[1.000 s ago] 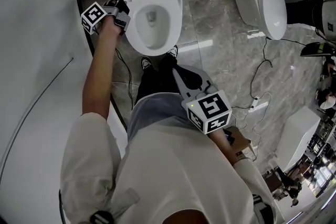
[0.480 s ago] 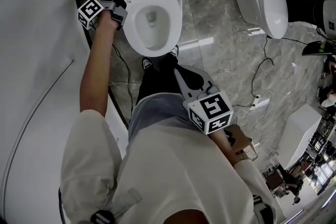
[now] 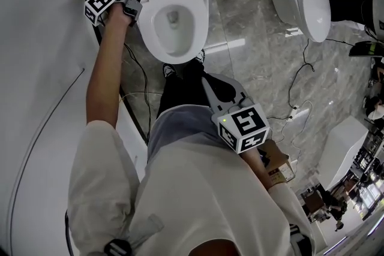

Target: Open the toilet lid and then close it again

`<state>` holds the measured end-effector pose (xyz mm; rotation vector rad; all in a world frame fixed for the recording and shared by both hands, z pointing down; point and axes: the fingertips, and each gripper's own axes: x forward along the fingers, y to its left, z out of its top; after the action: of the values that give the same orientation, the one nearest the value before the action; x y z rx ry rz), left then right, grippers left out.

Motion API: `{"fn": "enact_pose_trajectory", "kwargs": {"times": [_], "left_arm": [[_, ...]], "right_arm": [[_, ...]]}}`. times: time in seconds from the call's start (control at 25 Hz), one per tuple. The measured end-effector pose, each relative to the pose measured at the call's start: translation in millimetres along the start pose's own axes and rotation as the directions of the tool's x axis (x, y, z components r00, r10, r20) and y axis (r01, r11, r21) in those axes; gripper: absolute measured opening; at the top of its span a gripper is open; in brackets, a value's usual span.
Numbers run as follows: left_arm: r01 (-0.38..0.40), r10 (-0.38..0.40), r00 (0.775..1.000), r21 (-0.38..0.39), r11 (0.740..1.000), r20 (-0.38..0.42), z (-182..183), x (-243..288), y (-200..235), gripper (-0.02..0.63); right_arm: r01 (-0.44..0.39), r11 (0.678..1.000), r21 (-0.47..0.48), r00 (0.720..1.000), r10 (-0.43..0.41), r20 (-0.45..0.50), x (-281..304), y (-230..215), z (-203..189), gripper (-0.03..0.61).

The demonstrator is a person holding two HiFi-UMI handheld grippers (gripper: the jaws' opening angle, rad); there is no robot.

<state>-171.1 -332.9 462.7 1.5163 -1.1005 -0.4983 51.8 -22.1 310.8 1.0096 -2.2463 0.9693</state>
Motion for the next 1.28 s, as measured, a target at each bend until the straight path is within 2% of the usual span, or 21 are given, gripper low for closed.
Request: {"fn": "enact_pose_trajectory", "kwargs": {"times": [0.24,0.36,0.48,0.56,0.64,0.76,0.96,1.12,1.28], "left_arm": [[-0.027,0.026,0.999,0.016,1.000,0.035,22.8,7.7,2.2,0.025],[-0.039,0.037,0.999,0.061,0.997,0.036,28.3,8.3,-1.9,0.025],[-0.064,0.066,0.998,0.181,0.981,-0.005,28.6,11.8,-6.1,0.025],[-0.080,0.094,0.995,0.285,0.955,-0.035,30.1,15.3,-10.6,0.025],[-0.094,0.126,0.990,0.384,0.918,-0.059,33.3,18.6,-15.3,0.025],[-0.100,0.177,0.980,0.536,0.838,-0.095,36.8,24.0,-20.3,0.026],[-0.058,0.277,0.947,0.767,0.639,-0.159,40.1,34.4,-26.7,0.033],[0.019,0.360,0.908,0.877,0.480,-0.216,36.6,41.5,-26.2,0.096],[0.090,0.443,0.865,0.941,0.325,-0.235,30.7,44.0,-22.8,0.100]], "right_arm": [[0.003,1.000,0.008,1.000,-0.003,-0.005,1.2,-5.5,4.4,0.011],[0.004,1.000,0.011,1.000,-0.004,-0.006,0.4,-7.5,3.4,0.011],[0.004,1.000,0.012,1.000,-0.004,-0.006,1.3,-9.6,3.6,0.011],[0.003,1.000,0.012,1.000,-0.003,-0.005,1.6,-10.6,4.8,0.011],[0.004,1.000,0.015,1.000,-0.004,-0.007,1.3,-11.5,4.9,0.011],[0.009,1.000,0.022,1.000,-0.009,-0.008,0.5,-14.1,2.8,0.011],[0.020,0.999,0.033,1.000,-0.020,-0.009,0.7,-21.0,1.8,0.011],[0.032,0.999,0.040,0.999,-0.032,0.002,0.7,-24.0,3.4,0.011],[0.040,0.998,0.046,0.999,-0.040,0.003,-3.4,-27.3,3.5,0.011]]}}
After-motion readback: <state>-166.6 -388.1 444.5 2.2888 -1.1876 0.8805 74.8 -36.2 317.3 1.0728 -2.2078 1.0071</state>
